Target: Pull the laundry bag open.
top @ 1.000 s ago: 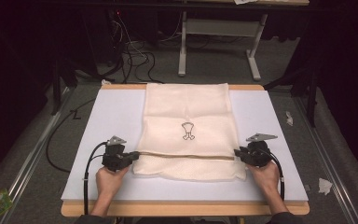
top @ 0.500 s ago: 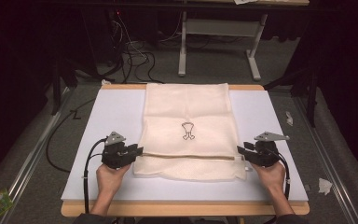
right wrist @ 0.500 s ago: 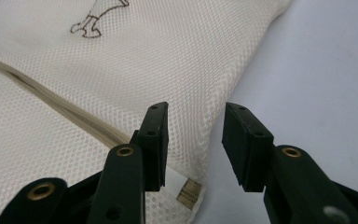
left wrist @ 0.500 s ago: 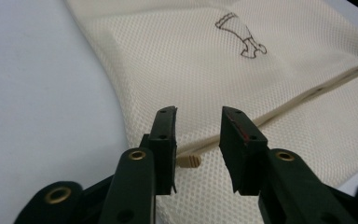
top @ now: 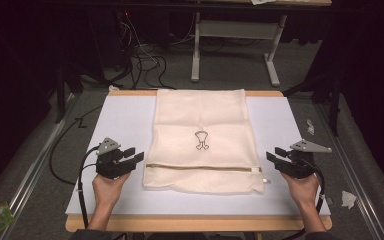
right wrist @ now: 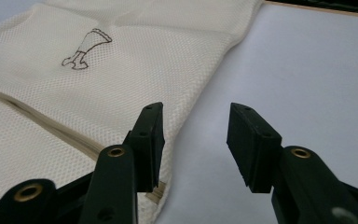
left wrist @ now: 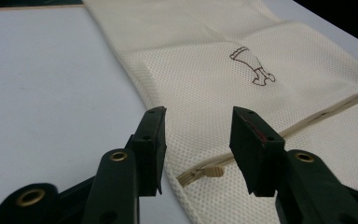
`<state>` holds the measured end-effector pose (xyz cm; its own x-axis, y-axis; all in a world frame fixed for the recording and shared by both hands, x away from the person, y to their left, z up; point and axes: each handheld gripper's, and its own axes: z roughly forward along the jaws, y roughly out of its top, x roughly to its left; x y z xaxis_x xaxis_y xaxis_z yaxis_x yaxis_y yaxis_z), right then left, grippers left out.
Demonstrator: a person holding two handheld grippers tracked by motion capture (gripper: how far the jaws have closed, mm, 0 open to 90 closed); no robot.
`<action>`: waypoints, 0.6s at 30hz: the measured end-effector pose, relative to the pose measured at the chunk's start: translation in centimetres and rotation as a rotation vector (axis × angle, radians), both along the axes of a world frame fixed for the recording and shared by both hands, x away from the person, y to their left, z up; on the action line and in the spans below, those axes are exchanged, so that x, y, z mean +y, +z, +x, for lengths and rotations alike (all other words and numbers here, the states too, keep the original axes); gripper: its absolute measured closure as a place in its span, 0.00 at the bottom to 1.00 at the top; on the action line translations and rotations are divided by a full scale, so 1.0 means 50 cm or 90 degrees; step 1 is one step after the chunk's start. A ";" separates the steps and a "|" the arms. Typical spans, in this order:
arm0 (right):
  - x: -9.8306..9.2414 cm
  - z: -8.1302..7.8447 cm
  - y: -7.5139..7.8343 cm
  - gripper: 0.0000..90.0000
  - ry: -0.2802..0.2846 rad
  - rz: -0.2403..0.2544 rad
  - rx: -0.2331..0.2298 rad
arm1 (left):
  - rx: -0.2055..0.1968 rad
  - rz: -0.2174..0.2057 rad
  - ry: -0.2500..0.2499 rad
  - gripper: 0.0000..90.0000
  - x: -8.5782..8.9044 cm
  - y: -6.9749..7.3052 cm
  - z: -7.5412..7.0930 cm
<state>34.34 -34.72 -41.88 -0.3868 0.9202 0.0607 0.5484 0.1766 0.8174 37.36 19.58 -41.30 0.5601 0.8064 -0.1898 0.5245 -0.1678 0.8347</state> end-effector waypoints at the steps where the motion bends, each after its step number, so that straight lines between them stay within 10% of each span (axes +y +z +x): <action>1: -0.008 -0.003 0.001 0.62 -0.009 0.001 -0.002 | -0.003 -0.008 0.005 0.59 0.011 0.000 0.000; 18: -0.073 -0.030 0.001 0.60 -0.061 0.030 -0.022 | 0.002 -0.033 0.029 0.45 0.049 -0.017 0.004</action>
<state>32.84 -38.36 -41.82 -0.2999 0.9494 0.0929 0.5325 0.0858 0.8421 37.57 22.05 -42.14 0.5227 0.8198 -0.2339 0.5337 -0.1007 0.8396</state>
